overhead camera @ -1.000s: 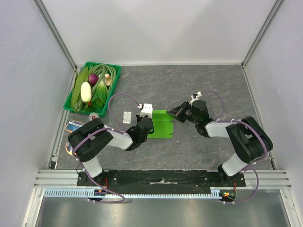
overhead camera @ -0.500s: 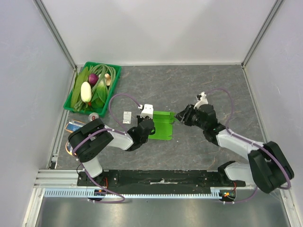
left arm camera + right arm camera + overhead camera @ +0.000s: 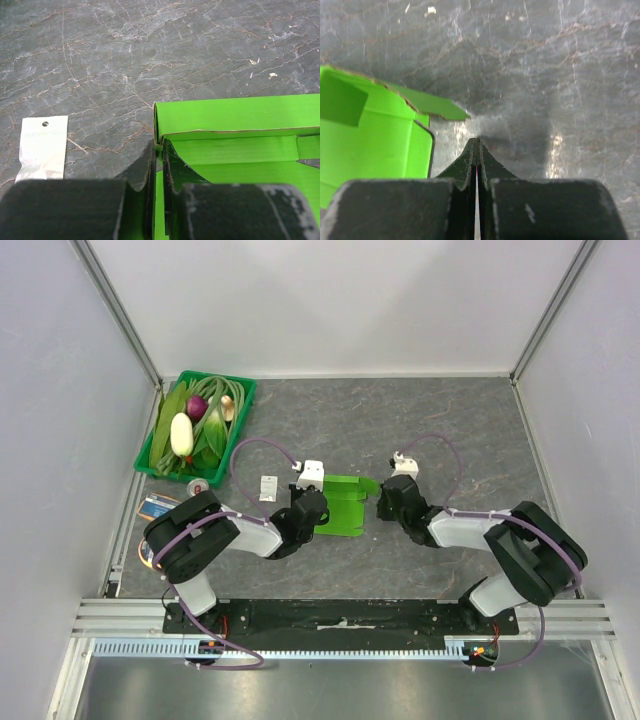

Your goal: Fold the paper box

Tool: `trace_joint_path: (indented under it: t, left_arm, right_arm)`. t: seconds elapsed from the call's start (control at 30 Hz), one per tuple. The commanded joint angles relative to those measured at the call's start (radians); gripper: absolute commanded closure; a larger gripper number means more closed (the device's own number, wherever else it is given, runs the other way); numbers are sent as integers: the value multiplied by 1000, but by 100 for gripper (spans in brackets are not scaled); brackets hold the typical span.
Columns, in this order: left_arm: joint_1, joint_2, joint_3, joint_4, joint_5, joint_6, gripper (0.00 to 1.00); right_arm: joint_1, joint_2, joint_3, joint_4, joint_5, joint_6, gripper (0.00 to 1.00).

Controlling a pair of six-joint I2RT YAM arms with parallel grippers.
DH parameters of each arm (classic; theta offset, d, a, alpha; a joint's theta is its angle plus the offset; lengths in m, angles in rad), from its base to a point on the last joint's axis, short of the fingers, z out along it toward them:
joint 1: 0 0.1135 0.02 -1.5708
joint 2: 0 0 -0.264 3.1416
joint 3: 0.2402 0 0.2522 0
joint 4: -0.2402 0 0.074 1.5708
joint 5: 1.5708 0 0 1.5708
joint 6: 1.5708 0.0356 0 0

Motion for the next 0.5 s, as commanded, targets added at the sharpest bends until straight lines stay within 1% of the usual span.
trace_joint_path:
  t: [0.0, 0.1, 0.2, 0.3, 0.47]
  left_arm:
    - [-4, 17, 17, -3, -44, -32, 98]
    - [-4, 16, 17, -3, -44, -31, 98]
    - [-4, 16, 17, -3, -47, -29, 98]
    - [-4, 16, 16, -3, -47, -34, 98]
    - [-5, 16, 19, -5, -47, -32, 98]
  right_arm:
    - [6, 52, 57, 117, 83, -29, 100]
    - [17, 66, 58, 142, 89, -14, 100]
    - [34, 50, 46, 115, 103, 14, 100]
    - [43, 29, 6, 163, 74, 43, 100]
    - [60, 66, 26, 185, 77, 57, 100]
